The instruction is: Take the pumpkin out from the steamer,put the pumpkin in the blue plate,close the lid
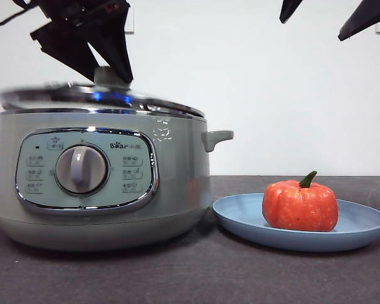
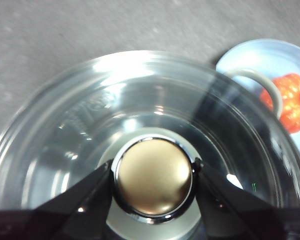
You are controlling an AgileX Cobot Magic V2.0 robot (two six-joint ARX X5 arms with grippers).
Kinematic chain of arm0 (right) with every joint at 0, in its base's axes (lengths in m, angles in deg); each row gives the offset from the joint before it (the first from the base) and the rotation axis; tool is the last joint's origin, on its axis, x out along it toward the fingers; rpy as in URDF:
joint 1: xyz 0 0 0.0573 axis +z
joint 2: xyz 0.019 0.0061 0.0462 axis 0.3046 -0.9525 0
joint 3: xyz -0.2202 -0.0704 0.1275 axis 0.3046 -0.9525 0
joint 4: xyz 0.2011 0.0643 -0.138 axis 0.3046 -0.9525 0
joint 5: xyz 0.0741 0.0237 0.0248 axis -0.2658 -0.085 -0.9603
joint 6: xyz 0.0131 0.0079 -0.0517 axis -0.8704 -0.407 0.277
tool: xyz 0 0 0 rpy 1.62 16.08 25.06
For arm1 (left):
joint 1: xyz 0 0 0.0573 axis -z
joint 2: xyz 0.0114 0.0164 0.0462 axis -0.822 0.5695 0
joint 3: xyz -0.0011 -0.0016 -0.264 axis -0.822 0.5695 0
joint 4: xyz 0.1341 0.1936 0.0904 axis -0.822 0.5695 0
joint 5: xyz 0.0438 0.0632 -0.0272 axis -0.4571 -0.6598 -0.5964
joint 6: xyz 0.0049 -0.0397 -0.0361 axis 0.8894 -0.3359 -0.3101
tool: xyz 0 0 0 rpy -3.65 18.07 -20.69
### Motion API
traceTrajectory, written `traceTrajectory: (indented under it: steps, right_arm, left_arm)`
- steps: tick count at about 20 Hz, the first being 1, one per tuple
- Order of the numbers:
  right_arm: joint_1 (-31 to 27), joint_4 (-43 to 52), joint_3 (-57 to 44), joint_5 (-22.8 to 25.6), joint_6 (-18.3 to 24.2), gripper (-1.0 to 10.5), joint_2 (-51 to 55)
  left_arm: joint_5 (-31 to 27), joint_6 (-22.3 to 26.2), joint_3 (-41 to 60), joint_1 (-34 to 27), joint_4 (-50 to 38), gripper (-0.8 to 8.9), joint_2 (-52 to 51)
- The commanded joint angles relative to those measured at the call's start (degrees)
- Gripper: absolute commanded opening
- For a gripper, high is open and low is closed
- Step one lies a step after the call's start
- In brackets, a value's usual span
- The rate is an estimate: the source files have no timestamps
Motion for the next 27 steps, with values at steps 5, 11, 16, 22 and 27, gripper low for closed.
traceTrajectory:
  steps: [5,11,16,22,27]
  right_arm:
    - [0.02,0.0,-0.37,0.11,-0.46,5.0,0.11]
    - [0.02,0.0,-0.37,0.09,-0.46,5.0,0.11]
    - [0.02,-0.72,-0.37,-0.11,-0.52,5.0,0.15]
    - [0.02,-3.96,-0.37,-0.07,-0.39,5.0,3.32]
    - [0.04,-8.37,-0.46,-0.04,1.01,1.0,7.61]
  left_arm:
    - [-0.02,0.52,-0.83,0.22,-0.7,-0.08,1.09]
    - [-0.2,0.26,-0.83,0.22,-0.52,5.09,1.09]
    - [-0.26,0.26,-0.85,0.22,-0.85,5.06,-0.02]
    - [-0.22,0.11,-0.85,0.22,4.44,4.98,-7.08]
    - [-0.26,0.92,-0.85,0.22,10.58,-0.3,-16.22]
